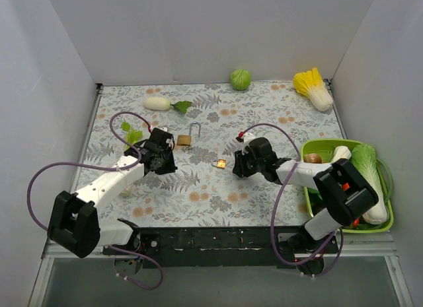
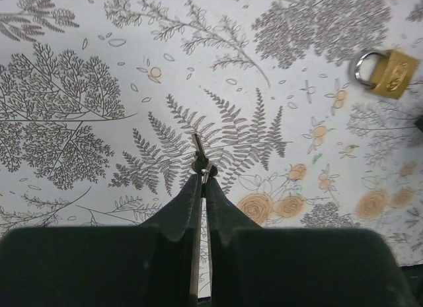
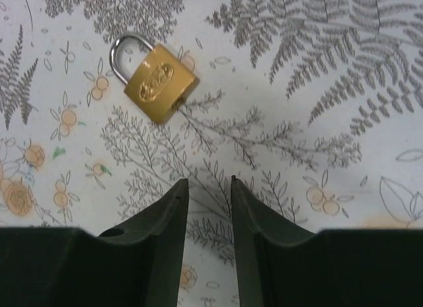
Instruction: Unlock with the key
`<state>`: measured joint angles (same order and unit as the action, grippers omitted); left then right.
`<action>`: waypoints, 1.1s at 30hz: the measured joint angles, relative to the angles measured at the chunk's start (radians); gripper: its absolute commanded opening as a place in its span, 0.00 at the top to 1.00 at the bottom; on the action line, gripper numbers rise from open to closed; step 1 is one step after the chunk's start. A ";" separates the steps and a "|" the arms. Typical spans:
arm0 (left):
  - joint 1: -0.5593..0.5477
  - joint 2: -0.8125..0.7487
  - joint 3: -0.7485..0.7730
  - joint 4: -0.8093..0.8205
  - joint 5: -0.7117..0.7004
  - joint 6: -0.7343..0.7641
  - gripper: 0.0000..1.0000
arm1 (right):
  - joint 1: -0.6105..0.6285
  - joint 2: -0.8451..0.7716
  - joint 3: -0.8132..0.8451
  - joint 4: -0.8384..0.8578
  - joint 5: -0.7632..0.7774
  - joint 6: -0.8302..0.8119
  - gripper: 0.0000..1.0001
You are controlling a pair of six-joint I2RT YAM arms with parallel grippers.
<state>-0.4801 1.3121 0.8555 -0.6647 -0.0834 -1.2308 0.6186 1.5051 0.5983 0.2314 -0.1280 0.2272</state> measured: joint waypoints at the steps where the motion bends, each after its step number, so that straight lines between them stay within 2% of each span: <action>1: 0.000 -0.033 0.000 0.009 0.000 0.000 1.00 | 0.008 0.029 0.027 0.006 0.011 -0.005 0.64; 6: 0.000 -0.100 0.000 0.016 0.002 0.000 1.00 | 0.049 0.139 0.137 0.011 0.047 -0.022 0.66; 18: 0.000 -0.179 0.002 0.011 0.016 -0.001 1.00 | 0.142 0.235 0.254 -0.006 0.066 -0.008 0.66; 22: 0.000 -0.197 0.002 0.019 0.016 -0.001 1.00 | 0.145 0.229 0.260 -0.024 0.070 0.021 0.49; 25: 0.000 -0.207 0.002 0.035 0.016 0.000 1.00 | 0.124 0.158 0.227 -0.026 0.053 0.053 0.40; 33: 0.000 -0.262 -0.009 0.155 0.086 0.003 1.00 | -0.046 -0.219 0.074 0.052 -0.066 0.154 0.35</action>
<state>-0.4801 1.0500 0.8463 -0.5095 0.0029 -1.2274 0.5724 1.2858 0.6727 0.2836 -0.1944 0.3809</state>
